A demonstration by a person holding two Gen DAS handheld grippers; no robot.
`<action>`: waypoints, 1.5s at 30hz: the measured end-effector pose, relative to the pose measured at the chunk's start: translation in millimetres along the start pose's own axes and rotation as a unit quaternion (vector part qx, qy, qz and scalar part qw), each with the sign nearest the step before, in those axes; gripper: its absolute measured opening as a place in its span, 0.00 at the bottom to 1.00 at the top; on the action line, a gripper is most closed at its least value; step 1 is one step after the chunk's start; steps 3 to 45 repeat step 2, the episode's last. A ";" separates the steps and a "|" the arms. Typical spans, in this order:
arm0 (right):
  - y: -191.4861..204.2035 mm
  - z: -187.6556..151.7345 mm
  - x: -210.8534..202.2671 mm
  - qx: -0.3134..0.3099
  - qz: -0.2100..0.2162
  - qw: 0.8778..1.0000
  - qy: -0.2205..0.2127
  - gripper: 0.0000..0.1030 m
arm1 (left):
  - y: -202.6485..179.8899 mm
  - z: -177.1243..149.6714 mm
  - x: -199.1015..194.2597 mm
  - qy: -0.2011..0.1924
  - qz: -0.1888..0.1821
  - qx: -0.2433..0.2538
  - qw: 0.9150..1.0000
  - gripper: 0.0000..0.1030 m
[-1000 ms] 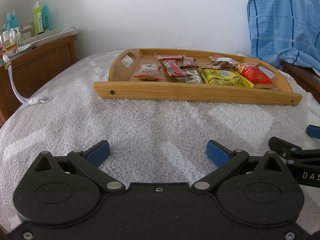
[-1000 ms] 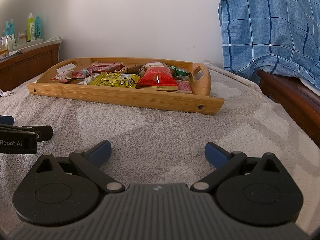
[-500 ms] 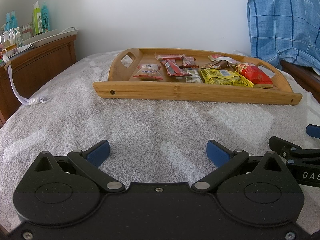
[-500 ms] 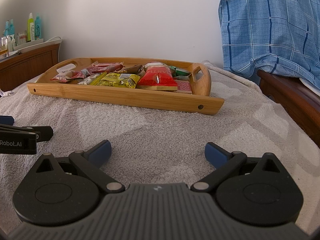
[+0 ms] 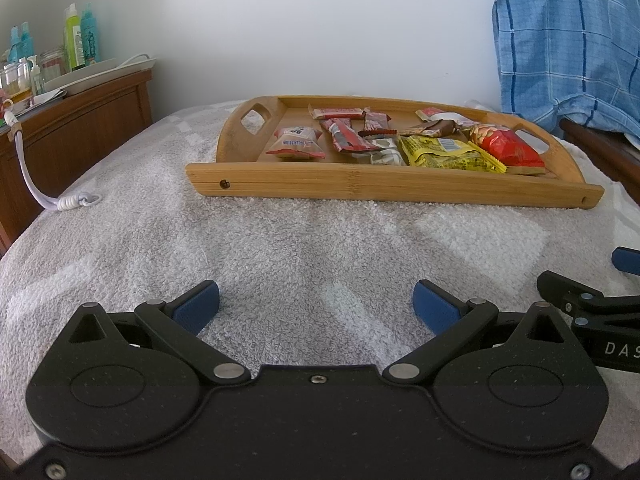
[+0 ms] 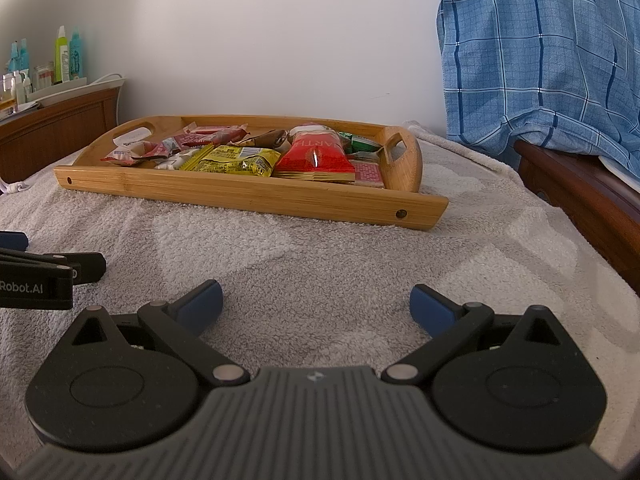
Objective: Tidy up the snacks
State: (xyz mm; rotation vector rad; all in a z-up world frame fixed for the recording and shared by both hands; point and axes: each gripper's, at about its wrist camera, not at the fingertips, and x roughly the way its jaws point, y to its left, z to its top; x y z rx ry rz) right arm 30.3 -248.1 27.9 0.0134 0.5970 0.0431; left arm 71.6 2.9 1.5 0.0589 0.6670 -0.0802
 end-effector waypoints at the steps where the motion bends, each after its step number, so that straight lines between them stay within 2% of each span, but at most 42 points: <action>1: 0.1 -0.1 0.0 0.000 0.000 1.000 0.000 1.00 | 0.2 0.2 -0.1 0.000 -0.001 0.000 1.000 1.00; 45: -0.1 0.0 0.0 0.000 0.000 1.000 0.000 1.00 | 0.4 0.1 -0.2 0.001 -0.001 0.001 1.000 1.00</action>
